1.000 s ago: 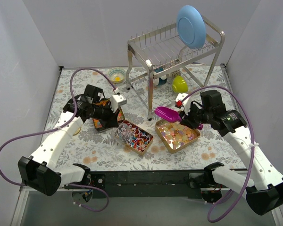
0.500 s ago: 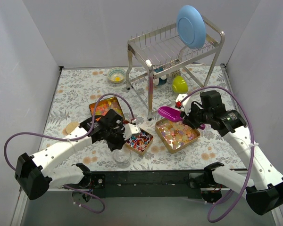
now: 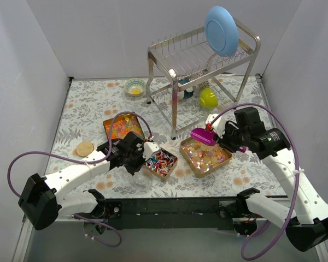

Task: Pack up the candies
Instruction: Place the packing bottle at the center of the board, then adjust the storage box at the center of the board.

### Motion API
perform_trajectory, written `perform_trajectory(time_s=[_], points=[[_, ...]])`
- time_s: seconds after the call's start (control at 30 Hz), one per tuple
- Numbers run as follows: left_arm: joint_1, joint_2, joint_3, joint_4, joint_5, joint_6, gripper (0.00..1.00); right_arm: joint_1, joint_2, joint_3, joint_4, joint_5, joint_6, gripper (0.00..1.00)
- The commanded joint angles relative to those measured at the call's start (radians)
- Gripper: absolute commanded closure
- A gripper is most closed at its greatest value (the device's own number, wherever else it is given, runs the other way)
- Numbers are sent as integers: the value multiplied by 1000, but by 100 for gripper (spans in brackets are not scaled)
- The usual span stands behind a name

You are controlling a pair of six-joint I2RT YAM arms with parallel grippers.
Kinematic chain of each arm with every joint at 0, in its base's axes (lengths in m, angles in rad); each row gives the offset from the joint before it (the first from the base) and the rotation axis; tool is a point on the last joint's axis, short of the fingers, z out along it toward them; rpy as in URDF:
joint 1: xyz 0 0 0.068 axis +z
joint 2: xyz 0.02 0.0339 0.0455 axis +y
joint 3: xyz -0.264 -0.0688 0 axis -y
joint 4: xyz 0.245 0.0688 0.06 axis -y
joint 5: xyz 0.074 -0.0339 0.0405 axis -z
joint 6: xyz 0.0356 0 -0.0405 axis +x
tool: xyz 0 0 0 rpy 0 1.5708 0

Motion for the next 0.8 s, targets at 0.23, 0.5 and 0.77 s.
perform_trajectory(time_s=[0.23, 0.5, 0.77], points=[[-2, -30, 82, -36, 10, -40, 49, -5, 36, 93, -13, -14, -19, 99], [78, 23, 200, -7, -121, -134, 55, -5, 42, 96, 1, -25, 0, 99], [242, 178, 224, 20, -69, -203, 64, -5, 39, 96, -4, -23, 6, 99]])
